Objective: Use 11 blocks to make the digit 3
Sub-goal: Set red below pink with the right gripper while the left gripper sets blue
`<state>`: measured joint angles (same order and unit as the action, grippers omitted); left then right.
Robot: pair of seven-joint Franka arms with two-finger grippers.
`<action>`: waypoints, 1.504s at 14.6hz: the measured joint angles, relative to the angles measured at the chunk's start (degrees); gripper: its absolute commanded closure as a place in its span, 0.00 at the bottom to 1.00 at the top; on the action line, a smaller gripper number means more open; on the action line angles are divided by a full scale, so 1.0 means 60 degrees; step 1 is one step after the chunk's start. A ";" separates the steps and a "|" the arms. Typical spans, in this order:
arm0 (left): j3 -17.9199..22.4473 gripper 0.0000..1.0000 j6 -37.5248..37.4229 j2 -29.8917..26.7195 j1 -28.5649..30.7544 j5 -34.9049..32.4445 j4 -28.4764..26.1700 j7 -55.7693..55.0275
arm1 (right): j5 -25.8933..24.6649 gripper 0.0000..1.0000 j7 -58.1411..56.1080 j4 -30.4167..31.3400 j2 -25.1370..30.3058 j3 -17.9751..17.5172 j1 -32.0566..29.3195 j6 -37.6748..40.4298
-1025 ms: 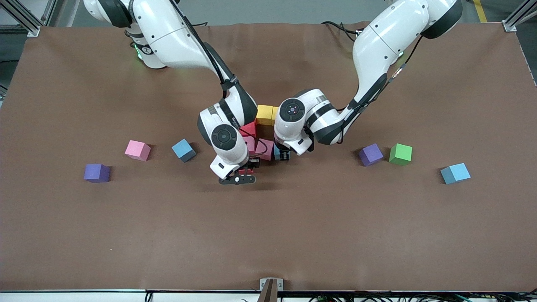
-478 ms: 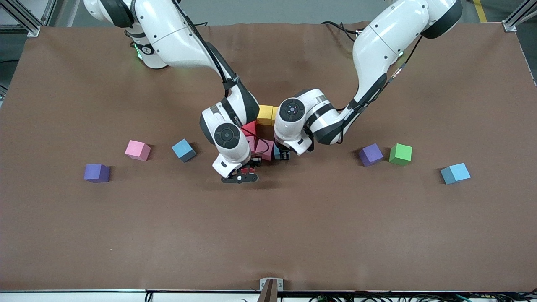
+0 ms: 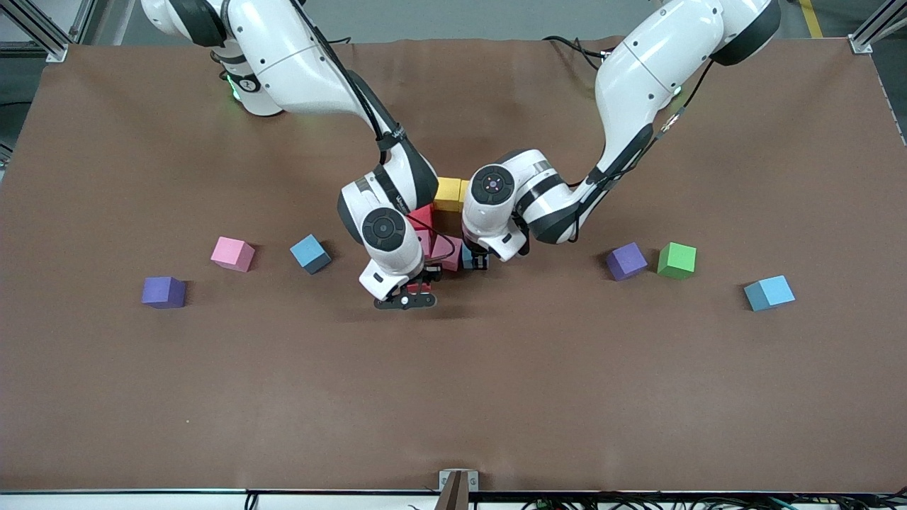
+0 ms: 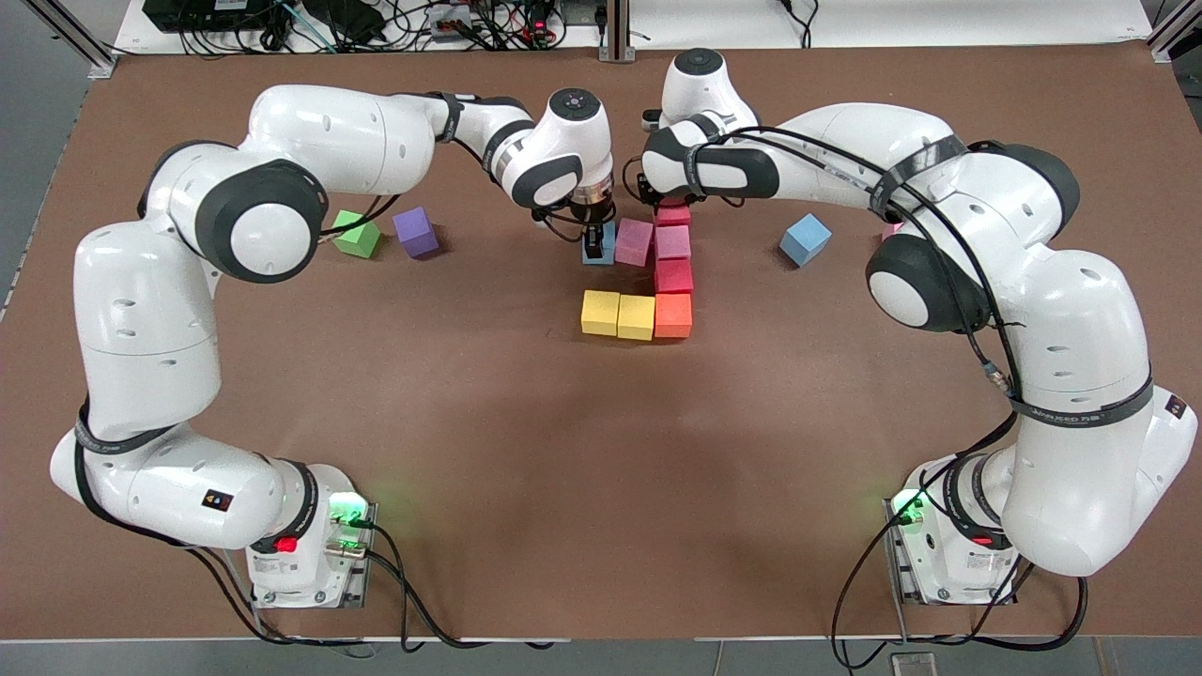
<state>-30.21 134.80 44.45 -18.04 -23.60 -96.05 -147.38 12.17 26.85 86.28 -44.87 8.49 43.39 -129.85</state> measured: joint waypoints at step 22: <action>-0.0055 0.00 0.0019 0.0003 -0.0016 -0.0006 -0.0031 0.1652 | 0.0000 0.51 0.0000 -0.0015 -0.0011 0.0000 0.0021 0.0003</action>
<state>-30.54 134.92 44.47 -18.13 -23.64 -96.23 -137.47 12.17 26.85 86.19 -44.93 8.49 43.52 -129.83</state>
